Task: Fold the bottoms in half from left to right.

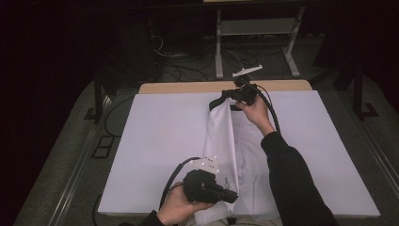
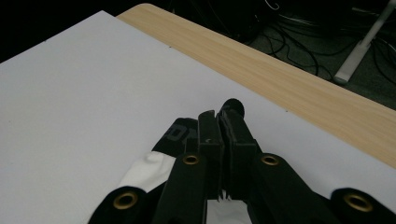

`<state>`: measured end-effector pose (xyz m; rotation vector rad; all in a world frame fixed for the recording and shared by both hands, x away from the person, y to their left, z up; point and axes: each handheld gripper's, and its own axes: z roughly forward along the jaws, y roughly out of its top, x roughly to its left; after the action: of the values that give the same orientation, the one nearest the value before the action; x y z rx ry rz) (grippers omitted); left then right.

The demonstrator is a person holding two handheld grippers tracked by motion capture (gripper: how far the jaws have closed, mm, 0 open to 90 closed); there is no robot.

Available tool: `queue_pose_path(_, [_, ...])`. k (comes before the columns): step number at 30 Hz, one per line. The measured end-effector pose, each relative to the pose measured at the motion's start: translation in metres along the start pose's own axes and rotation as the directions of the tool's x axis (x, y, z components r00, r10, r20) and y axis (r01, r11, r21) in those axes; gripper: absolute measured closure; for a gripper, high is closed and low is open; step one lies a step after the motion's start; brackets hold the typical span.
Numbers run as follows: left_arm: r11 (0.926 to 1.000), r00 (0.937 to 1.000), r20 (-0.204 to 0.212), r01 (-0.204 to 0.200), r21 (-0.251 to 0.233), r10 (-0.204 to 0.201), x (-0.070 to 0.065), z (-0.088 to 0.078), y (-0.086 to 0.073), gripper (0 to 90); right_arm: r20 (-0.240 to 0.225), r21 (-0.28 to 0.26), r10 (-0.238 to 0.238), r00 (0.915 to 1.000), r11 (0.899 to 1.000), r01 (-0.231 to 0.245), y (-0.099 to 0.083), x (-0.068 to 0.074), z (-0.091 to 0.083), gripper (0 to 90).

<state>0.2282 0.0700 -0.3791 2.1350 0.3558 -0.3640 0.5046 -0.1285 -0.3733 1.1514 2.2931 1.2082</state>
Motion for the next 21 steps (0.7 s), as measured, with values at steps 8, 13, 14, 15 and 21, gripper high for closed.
queue_pose_path(8, [0.9999, 0.9998, 0.017, -0.01, 0.006, 0.01, -0.001, 0.012, 0.008, 87.7, 0.008, 0.004, 0.01, 0.9999, 1.0, -0.01, -0.006, -0.01, -0.008, 86.0])
queue_pose_path(13, [0.9999, 0.9995, 0.027, -0.016, 0.004, 0.016, -0.001, 0.022, 0.012, 87.7, 0.011, 0.001, 0.015, 0.9998, 1.0, -0.015, -0.01, -0.018, -0.014, 86.0])
queue_pose_path(14, [0.9998, 0.9994, 0.03, -0.019, 0.003, 0.019, 0.0, 0.023, 0.012, 87.7, 0.01, 0.005, 0.018, 0.9998, 1.0, -0.018, -0.011, -0.02, -0.015, 85.9])
queue_pose_path(15, [0.9998, 0.9992, 0.035, -0.017, -0.006, 0.017, 0.001, 0.026, 0.012, 87.7, 0.009, 0.004, 0.018, 0.9998, 1.0, -0.018, -0.012, -0.021, -0.016, 86.0])
queue_pose_path(21, [1.0, 0.9988, 0.049, -0.006, -0.008, 0.006, 0.006, 0.039, 0.015, 87.7, 0.015, 0.016, 0.015, 0.9998, 1.0, -0.015, -0.016, -0.03, -0.02, 86.0])
